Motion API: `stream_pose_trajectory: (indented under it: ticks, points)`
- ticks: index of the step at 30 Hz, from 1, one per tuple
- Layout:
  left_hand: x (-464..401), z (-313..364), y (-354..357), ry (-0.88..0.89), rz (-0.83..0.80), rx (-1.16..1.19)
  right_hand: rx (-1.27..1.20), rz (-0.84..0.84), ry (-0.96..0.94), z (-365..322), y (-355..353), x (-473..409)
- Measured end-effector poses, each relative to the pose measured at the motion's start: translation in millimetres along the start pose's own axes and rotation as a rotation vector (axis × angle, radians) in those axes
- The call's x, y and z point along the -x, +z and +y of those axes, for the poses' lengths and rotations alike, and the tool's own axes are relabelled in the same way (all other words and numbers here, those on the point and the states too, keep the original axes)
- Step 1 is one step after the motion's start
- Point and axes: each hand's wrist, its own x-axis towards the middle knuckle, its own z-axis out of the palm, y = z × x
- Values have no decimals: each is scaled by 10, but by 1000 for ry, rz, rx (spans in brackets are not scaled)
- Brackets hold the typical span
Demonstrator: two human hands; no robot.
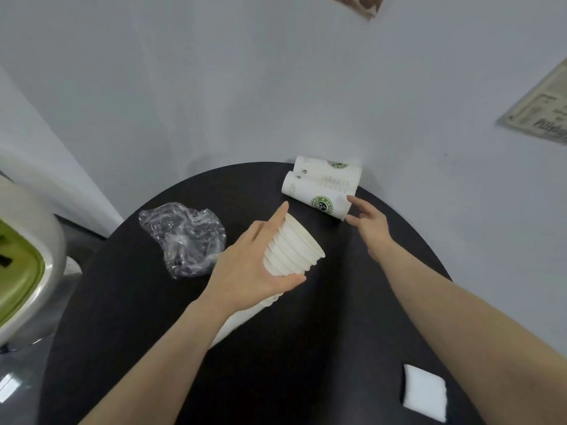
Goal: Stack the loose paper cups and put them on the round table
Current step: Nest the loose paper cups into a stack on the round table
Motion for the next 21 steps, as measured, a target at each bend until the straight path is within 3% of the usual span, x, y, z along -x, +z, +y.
stream_pose_trajectory:
  ticks: [7,11,21]
  points:
    - [62,-45,-6,-5,14,-22,-102,-22,53,131,153,-327]
    - [98,-25,16,26,-5,-57,-23,7,28,179,196,-322]
    - [182,23,41,14,-59,-79,-170,-34,-13,-3,-114,231]
